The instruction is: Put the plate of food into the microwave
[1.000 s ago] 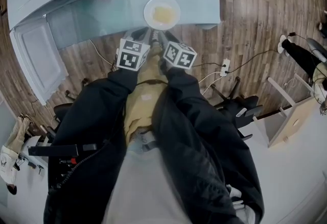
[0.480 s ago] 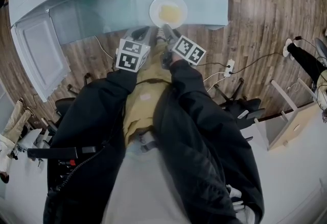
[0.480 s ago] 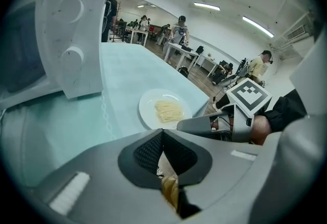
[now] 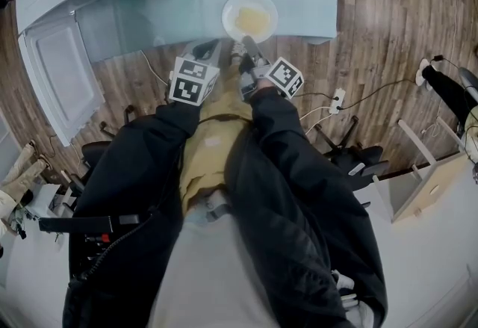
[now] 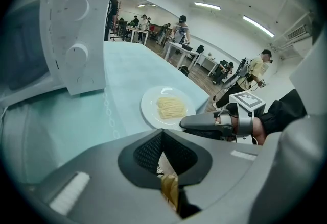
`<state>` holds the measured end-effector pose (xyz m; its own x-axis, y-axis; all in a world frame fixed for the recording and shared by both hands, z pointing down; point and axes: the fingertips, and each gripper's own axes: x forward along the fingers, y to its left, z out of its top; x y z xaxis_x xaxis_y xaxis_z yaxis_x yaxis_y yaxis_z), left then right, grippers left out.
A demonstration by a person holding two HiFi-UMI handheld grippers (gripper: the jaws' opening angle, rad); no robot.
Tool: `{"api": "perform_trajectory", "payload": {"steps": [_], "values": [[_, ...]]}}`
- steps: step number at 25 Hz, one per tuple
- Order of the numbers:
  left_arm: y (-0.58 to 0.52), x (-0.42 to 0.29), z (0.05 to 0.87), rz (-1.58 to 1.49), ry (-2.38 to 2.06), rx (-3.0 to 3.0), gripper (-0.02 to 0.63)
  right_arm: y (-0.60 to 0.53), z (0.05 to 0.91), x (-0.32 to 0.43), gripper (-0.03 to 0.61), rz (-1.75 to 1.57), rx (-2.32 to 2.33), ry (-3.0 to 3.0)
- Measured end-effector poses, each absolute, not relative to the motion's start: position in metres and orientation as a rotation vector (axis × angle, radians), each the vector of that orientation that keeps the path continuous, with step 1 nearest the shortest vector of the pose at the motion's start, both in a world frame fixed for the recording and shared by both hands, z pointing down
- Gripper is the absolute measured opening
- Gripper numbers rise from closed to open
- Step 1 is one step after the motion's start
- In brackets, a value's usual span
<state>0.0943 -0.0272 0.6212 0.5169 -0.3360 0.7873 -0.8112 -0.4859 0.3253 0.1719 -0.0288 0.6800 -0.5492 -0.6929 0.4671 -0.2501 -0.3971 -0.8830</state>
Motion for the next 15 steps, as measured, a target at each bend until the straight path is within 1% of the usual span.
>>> {"api": "perform_trajectory", "payload": {"steps": [5,10,15], "values": [[-0.025,0.090,0.619,0.852,-0.942,2.054,-0.002,-0.033,0.668,0.171,0.011,-1.938,-1.211,1.568],[-0.026,0.081,0.619,0.828,-0.976,2.038,-0.002,-0.030,0.668,0.170,0.011,-1.964,-1.178,1.632],[-0.026,0.062,0.617,0.800,-1.033,1.997,-0.002,-0.030,0.656,0.153,0.011,-1.978,-1.062,1.713]]}}
